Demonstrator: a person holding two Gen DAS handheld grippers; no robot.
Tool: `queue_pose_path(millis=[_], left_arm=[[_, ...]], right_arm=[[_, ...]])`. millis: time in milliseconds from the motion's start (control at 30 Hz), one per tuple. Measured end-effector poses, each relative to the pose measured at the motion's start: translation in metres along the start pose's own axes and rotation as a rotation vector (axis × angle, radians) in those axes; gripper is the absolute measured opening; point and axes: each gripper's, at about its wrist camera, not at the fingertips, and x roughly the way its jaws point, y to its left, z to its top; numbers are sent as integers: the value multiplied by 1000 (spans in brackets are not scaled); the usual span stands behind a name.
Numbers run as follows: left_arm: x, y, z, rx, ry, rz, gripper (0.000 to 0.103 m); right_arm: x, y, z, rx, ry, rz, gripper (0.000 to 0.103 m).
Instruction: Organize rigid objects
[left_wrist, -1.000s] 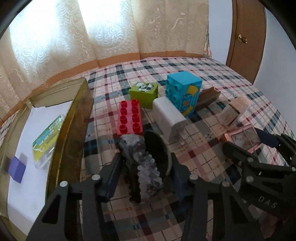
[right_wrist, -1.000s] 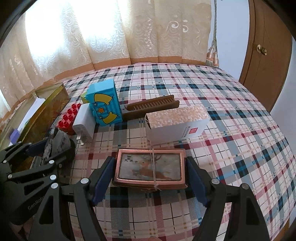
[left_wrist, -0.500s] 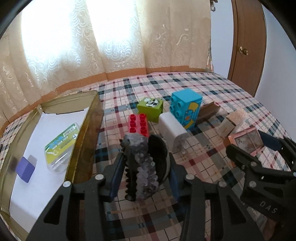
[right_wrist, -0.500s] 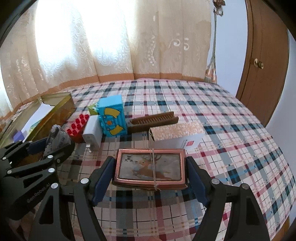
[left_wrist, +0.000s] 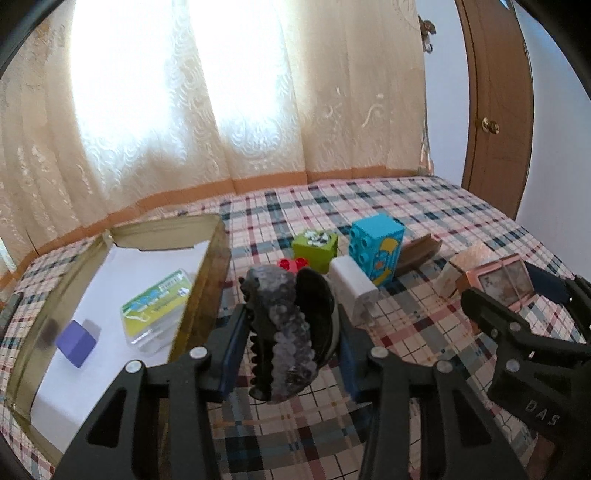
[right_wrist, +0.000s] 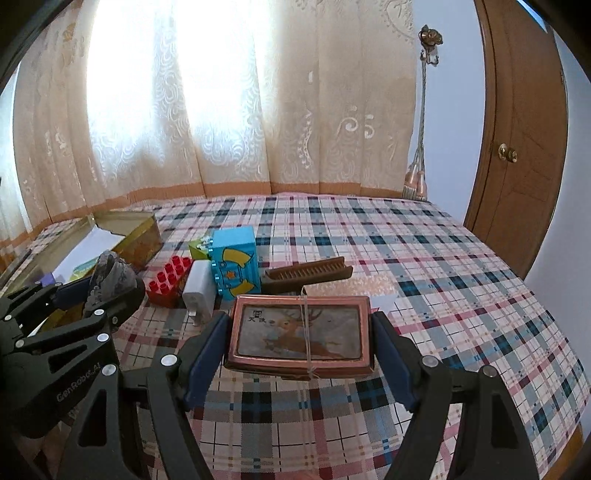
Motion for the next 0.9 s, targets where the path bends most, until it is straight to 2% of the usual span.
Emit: queue_pose_path(millis=[233, 467, 667, 900], left_arm=[[-10, 4, -1, -16, -52, 22, 44], [-19, 9, -3, -39, -89, 33, 44], [-26, 12, -6, -44, -115, 44, 44], [-31, 16, -9, -60, -133, 56, 44]], right_arm=[[-9, -1, 0, 27, -73, 18, 78], [-15, 3, 1, 14, -104, 6, 78], [-31, 5, -2, 38, -191, 36, 78], [-34, 17, -1, 15, -200, 25, 78]])
